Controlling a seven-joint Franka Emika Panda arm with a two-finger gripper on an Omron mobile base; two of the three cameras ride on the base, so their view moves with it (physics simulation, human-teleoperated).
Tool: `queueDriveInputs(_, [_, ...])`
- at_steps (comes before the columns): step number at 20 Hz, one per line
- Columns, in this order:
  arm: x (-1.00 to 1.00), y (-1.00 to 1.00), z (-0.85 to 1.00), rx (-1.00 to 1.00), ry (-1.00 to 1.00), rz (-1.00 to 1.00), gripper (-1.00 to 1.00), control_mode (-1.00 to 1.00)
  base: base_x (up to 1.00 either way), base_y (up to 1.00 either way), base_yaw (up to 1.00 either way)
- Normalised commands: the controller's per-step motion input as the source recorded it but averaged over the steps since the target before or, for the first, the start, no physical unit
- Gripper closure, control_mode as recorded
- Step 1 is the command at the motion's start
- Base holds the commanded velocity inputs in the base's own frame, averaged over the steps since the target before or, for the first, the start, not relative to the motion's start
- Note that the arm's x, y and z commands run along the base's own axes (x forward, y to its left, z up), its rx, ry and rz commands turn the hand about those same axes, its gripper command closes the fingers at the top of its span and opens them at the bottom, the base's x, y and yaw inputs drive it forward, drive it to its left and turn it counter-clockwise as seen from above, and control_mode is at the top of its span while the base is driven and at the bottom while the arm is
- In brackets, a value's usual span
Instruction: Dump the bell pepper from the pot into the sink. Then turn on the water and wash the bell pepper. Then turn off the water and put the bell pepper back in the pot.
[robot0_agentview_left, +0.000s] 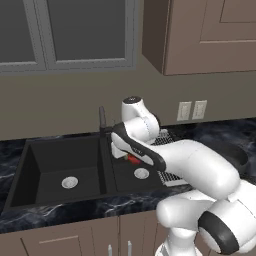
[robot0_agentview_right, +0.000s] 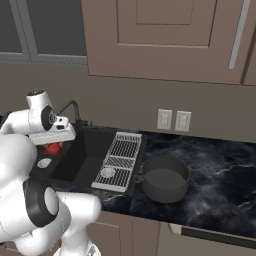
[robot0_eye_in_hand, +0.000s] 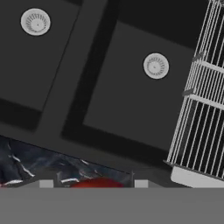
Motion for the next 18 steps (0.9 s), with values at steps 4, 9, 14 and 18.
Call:
queueDriveInputs(4, [0.00, -0.93, 0.05, 0.00, 0.03, -0.15, 1.00, -1.00, 0.00, 0.00, 0.00])
queueDriveInputs(9, [0.00, -0.85, 0.04, 0.00, 0.04, -0.16, 1.00, -1.00, 0.00, 0.00, 0.00])
queueDriveInputs(14, [0.01, -0.81, 0.05, 0.00, 0.07, -0.18, 1.00, -1.00, 0.00, 0.00, 0.00])
queueDriveInputs(18, [0.01, -0.78, 0.14, 0.00, 0.05, -0.18, 1.00, -1.00, 0.00, 0.00, 0.00])
